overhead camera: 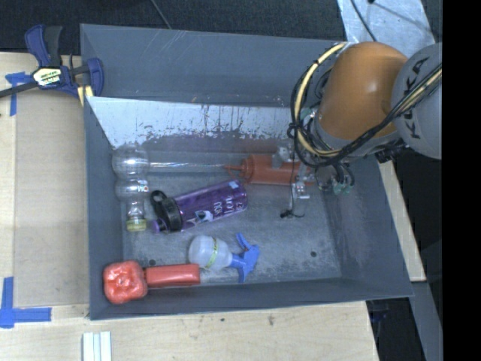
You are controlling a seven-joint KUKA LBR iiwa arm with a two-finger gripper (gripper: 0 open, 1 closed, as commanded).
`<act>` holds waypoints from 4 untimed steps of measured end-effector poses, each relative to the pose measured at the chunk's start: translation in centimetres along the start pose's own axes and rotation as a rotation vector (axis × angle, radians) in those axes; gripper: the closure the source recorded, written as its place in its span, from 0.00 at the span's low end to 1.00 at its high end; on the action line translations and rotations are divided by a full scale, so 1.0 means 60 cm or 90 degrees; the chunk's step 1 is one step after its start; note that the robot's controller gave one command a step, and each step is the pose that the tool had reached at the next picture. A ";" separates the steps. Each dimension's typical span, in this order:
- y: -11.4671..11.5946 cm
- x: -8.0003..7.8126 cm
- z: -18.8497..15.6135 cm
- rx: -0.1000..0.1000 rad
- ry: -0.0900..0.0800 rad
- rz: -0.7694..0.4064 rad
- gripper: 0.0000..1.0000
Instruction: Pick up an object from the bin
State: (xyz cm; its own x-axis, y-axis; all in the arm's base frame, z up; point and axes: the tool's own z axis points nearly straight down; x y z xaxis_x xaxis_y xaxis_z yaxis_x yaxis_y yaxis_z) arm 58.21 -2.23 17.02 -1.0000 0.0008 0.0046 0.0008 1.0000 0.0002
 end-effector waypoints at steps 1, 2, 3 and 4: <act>0.000 -0.003 -0.008 0.000 -0.005 0.000 0.00; 0.143 -0.059 0.116 0.000 -0.009 -0.045 0.00; 0.053 -0.062 0.153 -0.001 -0.004 0.047 0.00; 0.118 -0.068 0.127 0.001 -0.006 -0.060 0.00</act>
Offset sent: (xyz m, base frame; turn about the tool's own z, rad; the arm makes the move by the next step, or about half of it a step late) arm 0.0438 0.1175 -0.1002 -0.0971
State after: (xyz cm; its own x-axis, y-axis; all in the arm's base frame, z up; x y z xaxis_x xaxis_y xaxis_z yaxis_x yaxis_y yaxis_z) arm 62.25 4.86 9.35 -0.9956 -0.0934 -0.0043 -0.0934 0.9956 -0.0011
